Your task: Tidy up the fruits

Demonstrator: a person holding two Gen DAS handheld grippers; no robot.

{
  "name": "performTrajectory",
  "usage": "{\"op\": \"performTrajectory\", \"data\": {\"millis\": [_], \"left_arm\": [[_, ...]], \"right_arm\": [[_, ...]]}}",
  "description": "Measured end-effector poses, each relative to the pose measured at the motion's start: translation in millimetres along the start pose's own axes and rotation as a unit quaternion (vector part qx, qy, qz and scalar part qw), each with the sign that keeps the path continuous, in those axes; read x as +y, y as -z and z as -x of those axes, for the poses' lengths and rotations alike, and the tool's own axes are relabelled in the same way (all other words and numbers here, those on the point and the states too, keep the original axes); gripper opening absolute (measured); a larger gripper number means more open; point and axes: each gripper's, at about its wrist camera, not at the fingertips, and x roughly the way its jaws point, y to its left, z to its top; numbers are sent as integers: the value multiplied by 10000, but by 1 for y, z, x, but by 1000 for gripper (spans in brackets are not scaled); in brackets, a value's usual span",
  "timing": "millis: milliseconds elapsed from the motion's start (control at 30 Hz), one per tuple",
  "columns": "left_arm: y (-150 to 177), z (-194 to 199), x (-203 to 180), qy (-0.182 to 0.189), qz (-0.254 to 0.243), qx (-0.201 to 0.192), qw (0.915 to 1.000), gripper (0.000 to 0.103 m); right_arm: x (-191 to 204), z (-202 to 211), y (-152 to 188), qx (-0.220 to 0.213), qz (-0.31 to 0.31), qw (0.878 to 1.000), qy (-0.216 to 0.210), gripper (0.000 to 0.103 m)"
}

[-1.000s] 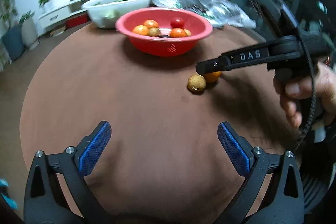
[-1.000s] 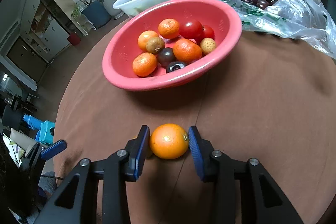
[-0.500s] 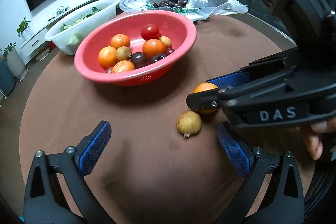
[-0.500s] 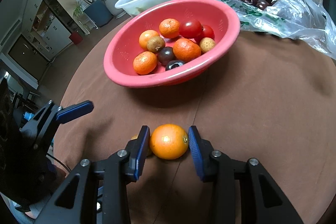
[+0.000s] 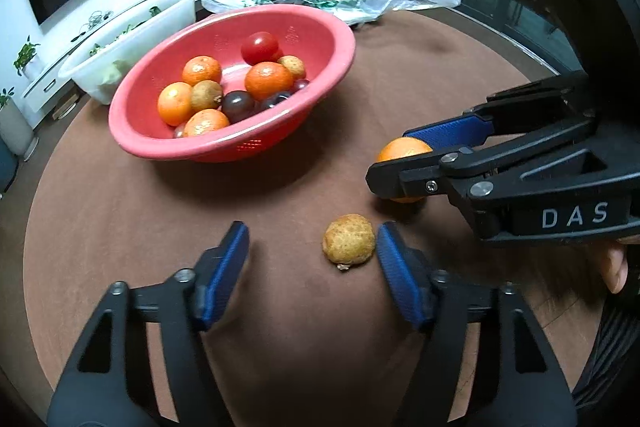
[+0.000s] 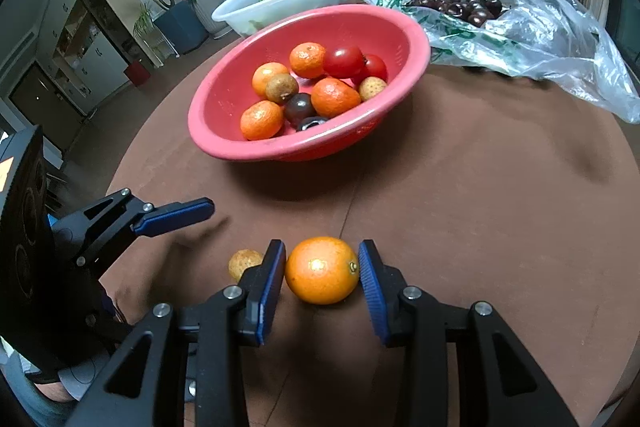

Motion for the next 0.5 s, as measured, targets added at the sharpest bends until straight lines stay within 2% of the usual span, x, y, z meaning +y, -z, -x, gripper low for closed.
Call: {"op": "performTrajectory", "data": {"millis": [133, 267, 500], "left_arm": [[2, -3, -4, 74, -43, 54, 9999, 45], [1, -5, -11, 160, -125, 107, 9997, 27], [1, -5, -5, 249, 73, 96, 9996, 26]], "right_arm": [[-1, 2, 2, -17, 60, 9999, 143, 41], [1, 3, 4, -22, 172, 9994, 287, 41], [2, 1, 6, -25, 297, 9988, 390, 41]]}}
